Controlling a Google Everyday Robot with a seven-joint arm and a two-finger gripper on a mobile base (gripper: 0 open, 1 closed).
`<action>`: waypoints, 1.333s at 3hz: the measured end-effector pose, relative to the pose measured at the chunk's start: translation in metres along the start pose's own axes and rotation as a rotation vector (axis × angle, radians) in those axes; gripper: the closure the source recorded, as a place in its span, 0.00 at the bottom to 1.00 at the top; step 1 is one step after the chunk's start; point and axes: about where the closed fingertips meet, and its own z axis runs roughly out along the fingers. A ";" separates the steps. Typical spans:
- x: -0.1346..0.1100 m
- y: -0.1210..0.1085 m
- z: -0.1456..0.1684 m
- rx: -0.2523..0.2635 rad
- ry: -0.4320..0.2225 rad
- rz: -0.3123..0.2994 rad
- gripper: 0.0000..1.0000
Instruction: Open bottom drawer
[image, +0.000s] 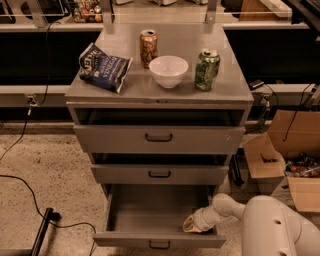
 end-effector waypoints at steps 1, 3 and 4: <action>-0.016 0.017 0.010 -0.074 -0.024 -0.006 1.00; -0.034 0.039 0.010 -0.110 -0.091 -0.002 1.00; -0.044 0.042 -0.002 -0.081 -0.140 -0.011 1.00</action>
Offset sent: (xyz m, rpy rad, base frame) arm -0.0411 0.0325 0.0138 0.0811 0.1051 0.0590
